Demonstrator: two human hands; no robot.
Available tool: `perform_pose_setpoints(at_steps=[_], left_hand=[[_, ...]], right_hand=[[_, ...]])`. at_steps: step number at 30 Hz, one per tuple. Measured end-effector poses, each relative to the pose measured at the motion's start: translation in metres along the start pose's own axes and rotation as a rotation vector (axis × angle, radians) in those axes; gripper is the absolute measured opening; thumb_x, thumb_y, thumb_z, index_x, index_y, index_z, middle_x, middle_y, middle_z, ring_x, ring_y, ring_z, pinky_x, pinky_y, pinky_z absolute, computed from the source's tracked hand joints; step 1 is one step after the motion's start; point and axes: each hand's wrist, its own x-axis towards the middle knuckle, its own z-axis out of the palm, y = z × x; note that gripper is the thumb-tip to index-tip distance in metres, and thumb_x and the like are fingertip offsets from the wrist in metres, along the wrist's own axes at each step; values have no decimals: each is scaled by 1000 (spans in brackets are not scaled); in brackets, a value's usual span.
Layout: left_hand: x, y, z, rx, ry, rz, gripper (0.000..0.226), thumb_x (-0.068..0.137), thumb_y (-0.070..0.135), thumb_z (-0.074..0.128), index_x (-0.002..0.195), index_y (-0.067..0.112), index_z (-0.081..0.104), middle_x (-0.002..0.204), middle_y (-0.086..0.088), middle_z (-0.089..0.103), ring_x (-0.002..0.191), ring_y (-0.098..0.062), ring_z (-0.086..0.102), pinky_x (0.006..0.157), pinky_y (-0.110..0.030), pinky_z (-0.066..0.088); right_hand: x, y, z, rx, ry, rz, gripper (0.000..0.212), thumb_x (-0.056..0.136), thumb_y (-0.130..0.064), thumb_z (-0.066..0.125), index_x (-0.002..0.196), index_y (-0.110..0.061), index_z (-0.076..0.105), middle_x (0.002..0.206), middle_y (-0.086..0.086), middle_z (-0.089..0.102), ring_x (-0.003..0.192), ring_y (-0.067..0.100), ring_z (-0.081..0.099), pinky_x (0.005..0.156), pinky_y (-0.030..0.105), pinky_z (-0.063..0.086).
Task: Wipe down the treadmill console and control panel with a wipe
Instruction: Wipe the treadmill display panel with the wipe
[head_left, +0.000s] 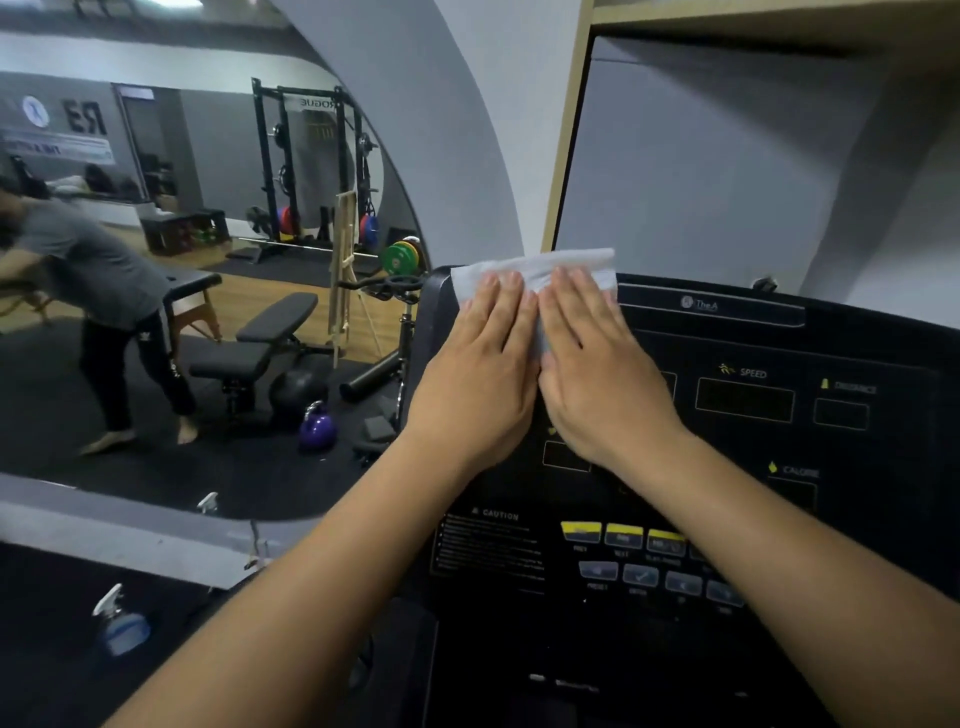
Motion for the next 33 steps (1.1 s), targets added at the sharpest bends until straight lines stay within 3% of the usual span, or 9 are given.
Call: perform_pose_setpoints(at_steps=[6,9,11,14,18,23,25,28,33], left_hand=[[-87,29,21,-60,-61,47,61,98,33,31,147,-2,33,157,-21,22,149,-32,12,117,-48,25],[-83,29,24,-25,-66,66,63,98,36,31,147,-4,30,157,-23,20,149,-33,10,119,-47,21],[-54,23,18,-8,-90,58,66,100,40,22,151,-2,19,160,-23,10,150,-33,1,120,-47,16],[-10,13,8,-22,-93,3,67,99,42,11,153,2,7,162,-19,0,150,-29,-7,121,-47,12],[-32,22,10,-78,-85,-1,65,100,42,16,153,5,8,162,-15,0,150,-26,-7,122,-44,7],[-90,37,27,-79,-98,82,64,100,38,30,152,1,20,161,-18,9,150,-28,1,121,-46,13],[-72,34,24,-76,-85,86,63,100,37,29,151,1,22,160,-19,12,150,-30,4,120,-48,15],[-27,31,5,-116,-55,17,59,103,36,28,151,2,22,160,-18,14,150,-29,5,121,-45,14],[-38,36,2,-201,28,5,50,100,31,35,140,5,49,154,-13,36,147,-26,23,109,-35,35]], right_hand=[[-94,-15,26,20,-83,-83,65,89,-28,37,146,2,31,155,21,27,146,32,19,118,46,15],[-92,-9,27,-3,-87,-108,65,87,-28,37,144,3,35,153,21,31,143,33,26,118,43,14],[-66,-4,16,-26,-66,-78,65,90,-30,33,146,3,30,155,22,27,145,32,22,121,42,8],[-27,4,1,-8,-60,-23,63,95,-30,24,151,-2,12,161,16,7,149,25,1,119,36,-5],[-46,0,7,2,-47,-24,67,91,-32,19,151,-3,15,160,16,9,149,26,2,121,40,1],[-116,-4,27,41,-117,-108,69,86,-27,36,149,-1,25,158,16,20,147,28,16,120,41,10],[-99,1,21,19,-90,-107,67,87,-25,37,148,0,28,157,17,24,146,30,20,120,38,5],[-57,11,1,45,-61,-13,62,95,-22,37,152,-5,18,161,13,11,149,24,5,119,30,-10],[-74,13,8,77,-33,-29,60,94,-26,36,149,-5,28,159,15,20,148,28,12,121,41,6]])
